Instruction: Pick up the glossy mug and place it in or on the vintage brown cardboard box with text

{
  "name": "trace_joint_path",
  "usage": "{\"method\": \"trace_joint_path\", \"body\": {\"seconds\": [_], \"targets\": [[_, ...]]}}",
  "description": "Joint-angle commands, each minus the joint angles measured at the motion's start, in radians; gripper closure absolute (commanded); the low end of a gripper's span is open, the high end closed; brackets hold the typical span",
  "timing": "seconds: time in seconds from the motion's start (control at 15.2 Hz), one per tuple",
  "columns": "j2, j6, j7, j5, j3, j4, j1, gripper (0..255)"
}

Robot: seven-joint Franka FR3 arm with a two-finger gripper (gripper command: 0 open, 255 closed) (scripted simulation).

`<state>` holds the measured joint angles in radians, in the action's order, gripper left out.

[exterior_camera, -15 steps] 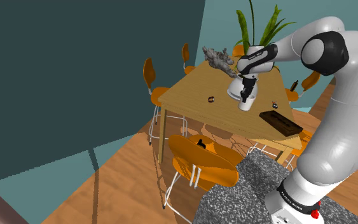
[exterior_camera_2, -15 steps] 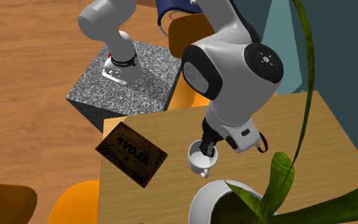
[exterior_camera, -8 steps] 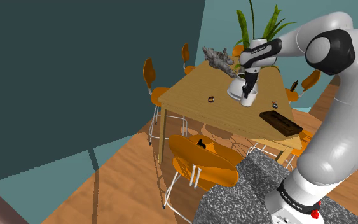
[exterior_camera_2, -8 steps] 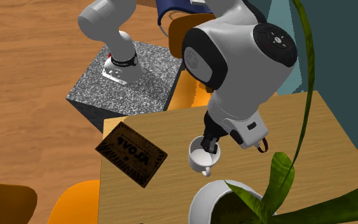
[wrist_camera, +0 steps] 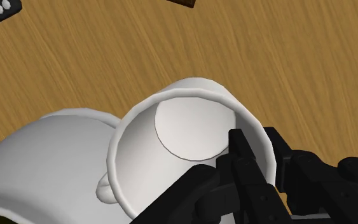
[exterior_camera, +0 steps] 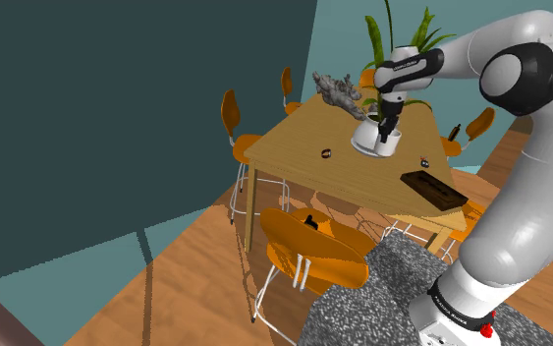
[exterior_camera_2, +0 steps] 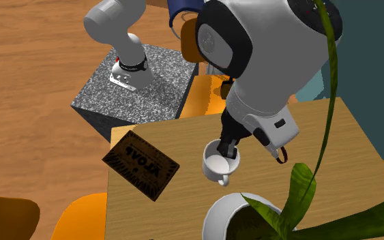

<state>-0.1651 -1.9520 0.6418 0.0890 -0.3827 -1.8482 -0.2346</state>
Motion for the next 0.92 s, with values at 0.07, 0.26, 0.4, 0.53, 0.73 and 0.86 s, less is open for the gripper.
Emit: {"method": "trace_joint_path", "body": {"seconds": [0.07,0.26,0.4,0.53,0.73,0.86], "targets": [[0.011,0.039,0.001,0.003,0.0,0.029,0.002,255],[0.02,0.077,0.004,0.005,0.0,0.059,0.003,255],[0.024,0.103,0.005,0.006,-0.001,0.08,0.003,255],[0.084,0.092,0.023,0.03,-0.014,0.017,-0.007,255],[0.169,0.083,0.05,0.066,-0.035,-0.067,-0.025,255],[0.224,0.08,0.069,0.092,-0.049,-0.116,-0.04,255]]}}
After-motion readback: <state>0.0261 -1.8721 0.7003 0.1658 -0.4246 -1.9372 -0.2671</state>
